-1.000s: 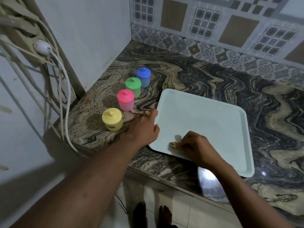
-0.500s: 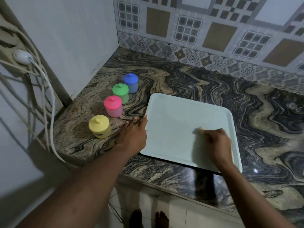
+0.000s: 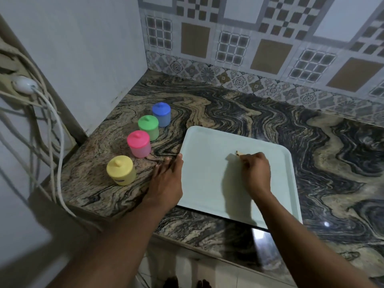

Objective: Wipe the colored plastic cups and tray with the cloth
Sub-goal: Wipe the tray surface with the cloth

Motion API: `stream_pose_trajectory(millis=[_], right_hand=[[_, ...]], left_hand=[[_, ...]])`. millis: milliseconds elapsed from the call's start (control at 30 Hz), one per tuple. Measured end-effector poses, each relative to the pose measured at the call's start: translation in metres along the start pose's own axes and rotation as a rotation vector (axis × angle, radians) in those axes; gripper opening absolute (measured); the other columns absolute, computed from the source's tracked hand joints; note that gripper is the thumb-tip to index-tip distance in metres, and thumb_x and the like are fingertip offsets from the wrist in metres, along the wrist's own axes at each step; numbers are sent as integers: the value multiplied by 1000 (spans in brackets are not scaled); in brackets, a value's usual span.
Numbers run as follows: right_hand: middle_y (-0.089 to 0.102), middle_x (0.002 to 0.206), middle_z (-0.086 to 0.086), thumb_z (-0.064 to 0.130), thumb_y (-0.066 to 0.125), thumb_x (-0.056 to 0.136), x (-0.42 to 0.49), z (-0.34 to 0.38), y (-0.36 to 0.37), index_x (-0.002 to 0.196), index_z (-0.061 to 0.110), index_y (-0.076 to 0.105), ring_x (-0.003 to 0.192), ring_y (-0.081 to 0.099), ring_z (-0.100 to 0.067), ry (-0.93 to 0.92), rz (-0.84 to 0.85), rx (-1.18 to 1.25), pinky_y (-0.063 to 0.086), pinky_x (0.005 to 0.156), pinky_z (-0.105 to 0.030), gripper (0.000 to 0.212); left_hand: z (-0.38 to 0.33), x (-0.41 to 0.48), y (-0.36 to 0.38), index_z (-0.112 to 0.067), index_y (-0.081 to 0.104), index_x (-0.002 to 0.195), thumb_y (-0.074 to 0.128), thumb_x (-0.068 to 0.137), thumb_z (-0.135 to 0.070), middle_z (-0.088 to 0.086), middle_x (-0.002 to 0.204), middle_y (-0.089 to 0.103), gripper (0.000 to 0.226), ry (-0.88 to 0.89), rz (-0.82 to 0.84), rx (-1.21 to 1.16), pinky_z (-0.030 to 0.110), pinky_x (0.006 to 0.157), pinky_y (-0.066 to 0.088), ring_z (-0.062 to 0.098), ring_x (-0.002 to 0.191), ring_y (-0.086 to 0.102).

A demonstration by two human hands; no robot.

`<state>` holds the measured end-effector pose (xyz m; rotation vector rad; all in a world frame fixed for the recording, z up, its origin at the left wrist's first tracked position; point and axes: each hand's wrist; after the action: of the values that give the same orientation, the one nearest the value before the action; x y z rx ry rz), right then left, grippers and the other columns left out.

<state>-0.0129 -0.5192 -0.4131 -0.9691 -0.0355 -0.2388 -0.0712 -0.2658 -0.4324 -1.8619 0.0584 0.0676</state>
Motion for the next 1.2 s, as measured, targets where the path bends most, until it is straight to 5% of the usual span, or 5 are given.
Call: stream_pose_trajectory(millis=[67,300,500,867,1200], right_hand=[[58,105,-18,7,55,92,8,6,10,107,8,73,103,53,-40,95,-29,-68,43,87,-40,23],[61,91,-7,16,54,86,-84,67,41,102,20,79,86,56,-29,-621,391,63,48,71,-36,30],[67,111,-13,2,51,91,63,52,66,118,18,76,105,58,-39,-281,107,-102,50,89,-37,40],[69,95,-1,12,65,88,-54,57,37,102,23,81,87,62,-19,-819,594,81,50,73,-29,25],[68,83,-17,-7,58,94,-16,81,-43,94,-1,71,80,67,-29,352,676,786,62,80,-40,14]], left_hand=[[3,1,3,-18,-3,160,39,96,-10,4,165,25,77,-4,7,-12,47,124,15,26,154,13],[6,0,3,-25,-2,160,43,100,-18,5,164,29,75,-22,-65,-61,40,124,12,20,154,15],[7,0,7,-28,-1,160,35,101,-16,0,163,31,69,-20,-86,-62,42,123,14,17,154,13],[11,-3,-7,-27,2,160,45,97,-12,3,165,25,78,0,-22,-117,39,123,13,16,154,12],[-14,0,-36,-26,51,128,35,101,-51,3,132,58,40,11,-94,-292,44,104,39,25,126,50]])
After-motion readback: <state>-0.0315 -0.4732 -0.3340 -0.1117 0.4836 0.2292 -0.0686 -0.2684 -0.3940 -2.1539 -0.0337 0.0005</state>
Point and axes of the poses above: each hand's wrist, its own x-axis towards the middle knuckle, its own y-axis out of the palm, z = x × y
